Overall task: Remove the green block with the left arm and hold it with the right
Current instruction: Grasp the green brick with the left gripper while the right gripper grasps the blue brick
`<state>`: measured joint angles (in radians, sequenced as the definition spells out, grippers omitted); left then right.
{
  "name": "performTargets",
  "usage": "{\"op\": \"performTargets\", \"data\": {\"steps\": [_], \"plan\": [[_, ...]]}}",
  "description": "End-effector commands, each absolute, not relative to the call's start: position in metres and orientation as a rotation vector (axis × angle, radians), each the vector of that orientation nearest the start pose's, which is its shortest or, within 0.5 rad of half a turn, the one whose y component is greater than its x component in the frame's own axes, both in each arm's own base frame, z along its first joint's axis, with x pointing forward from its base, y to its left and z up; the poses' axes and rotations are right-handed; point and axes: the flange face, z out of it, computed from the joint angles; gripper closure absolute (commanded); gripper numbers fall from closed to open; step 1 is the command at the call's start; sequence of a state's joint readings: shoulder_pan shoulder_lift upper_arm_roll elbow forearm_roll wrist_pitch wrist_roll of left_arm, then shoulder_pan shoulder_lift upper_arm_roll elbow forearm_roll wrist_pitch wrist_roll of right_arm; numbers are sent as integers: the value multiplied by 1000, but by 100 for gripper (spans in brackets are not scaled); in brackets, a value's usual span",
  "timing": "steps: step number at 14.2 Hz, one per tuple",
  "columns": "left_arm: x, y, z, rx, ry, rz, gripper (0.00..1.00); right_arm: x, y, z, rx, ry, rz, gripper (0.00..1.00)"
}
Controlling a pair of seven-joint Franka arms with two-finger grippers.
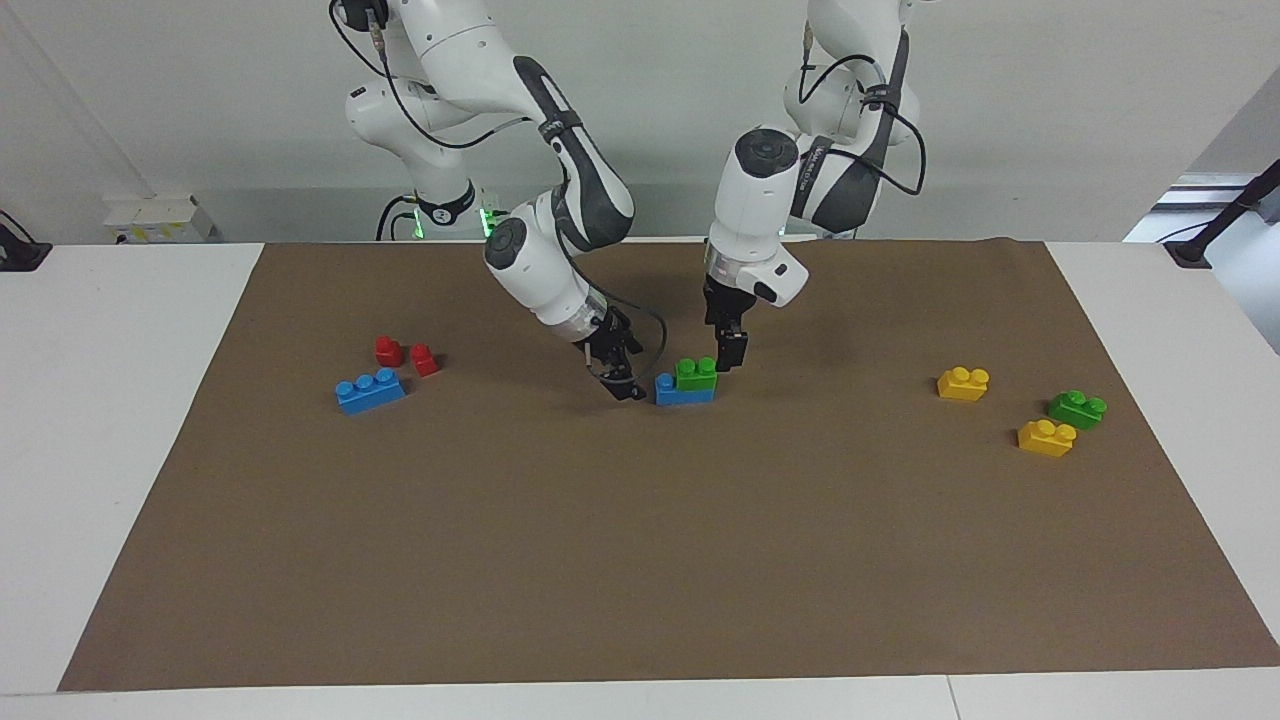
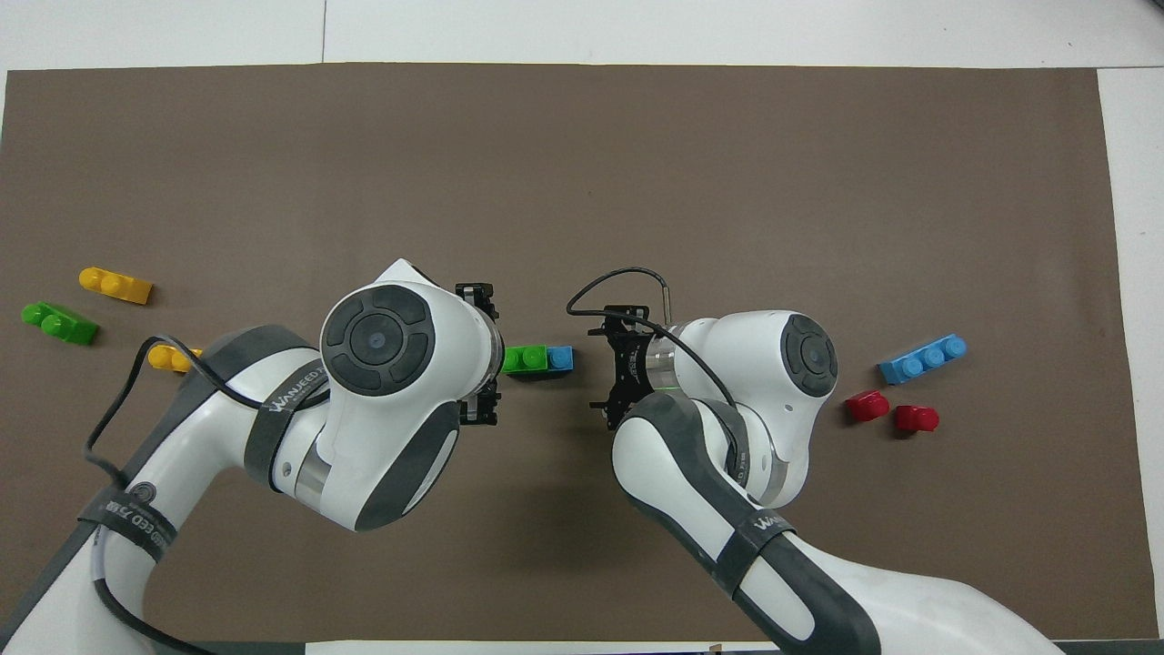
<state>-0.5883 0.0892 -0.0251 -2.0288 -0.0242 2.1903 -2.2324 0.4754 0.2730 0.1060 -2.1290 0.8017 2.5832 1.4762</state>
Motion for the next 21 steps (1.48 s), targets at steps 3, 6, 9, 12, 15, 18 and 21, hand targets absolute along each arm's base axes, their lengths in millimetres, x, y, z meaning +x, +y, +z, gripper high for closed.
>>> {"op": "performTargets", "data": {"steps": [3, 6, 9, 12, 15, 18, 21], "plan": [[475, -340, 394, 1982, 2333, -1, 0, 509, 318, 294, -1920, 1856, 474, 1], [474, -348, 377, 1986, 2337, 8, 0, 520, 325, 288, -1910, 1852, 462, 1], [464, -364, 354, 2051, 2330, 19, 0, 520, 339, 280, -1915, 1839, 439, 1], [464, -365, 349, 2048, 2344, 48, 0, 520, 339, 277, -1913, 1843, 431, 1], [462, -361, 347, 2082, 2359, 72, 0, 516, 348, 277, -1922, 1828, 418, 12], [465, -357, 346, 2074, 2367, 71, 0, 515, 347, 272, -1926, 1829, 411, 44], [466, -356, 347, 2070, 2365, 73, 0, 517, 345, 271, -1924, 1833, 408, 76]]}}
